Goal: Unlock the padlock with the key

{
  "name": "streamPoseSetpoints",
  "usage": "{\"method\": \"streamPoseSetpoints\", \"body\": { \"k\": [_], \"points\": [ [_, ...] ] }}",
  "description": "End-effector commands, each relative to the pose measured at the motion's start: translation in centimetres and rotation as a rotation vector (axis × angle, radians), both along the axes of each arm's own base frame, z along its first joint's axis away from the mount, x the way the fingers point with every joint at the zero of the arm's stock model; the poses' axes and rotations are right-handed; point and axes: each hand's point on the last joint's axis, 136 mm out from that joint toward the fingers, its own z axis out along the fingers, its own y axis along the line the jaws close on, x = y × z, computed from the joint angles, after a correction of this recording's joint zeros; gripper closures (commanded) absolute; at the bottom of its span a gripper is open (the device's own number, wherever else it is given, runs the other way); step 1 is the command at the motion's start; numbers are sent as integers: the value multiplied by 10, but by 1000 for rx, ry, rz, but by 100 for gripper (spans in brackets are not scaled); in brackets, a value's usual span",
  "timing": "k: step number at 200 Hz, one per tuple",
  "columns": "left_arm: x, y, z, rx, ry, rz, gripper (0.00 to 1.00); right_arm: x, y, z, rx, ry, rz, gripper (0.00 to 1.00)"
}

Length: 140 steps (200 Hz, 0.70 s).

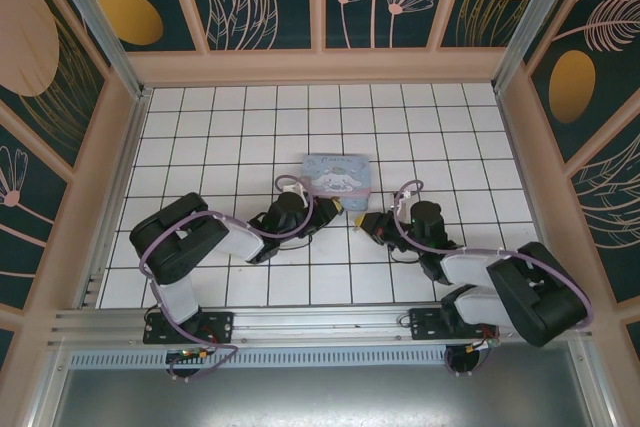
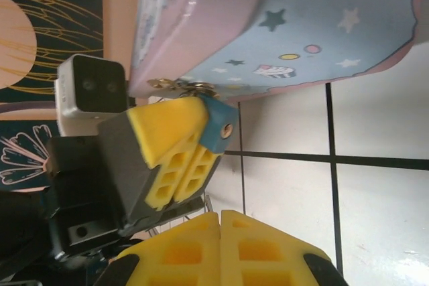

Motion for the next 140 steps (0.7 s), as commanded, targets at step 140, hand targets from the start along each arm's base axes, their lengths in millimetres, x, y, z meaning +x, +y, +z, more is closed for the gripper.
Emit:
{"method": "streamPoseSetpoints", "body": {
  "k": [140],
  "points": [
    [-1, -5, 31, -191, 14, -12, 100, 26, 8, 3, 49, 14, -99, 100]
  ]
}}
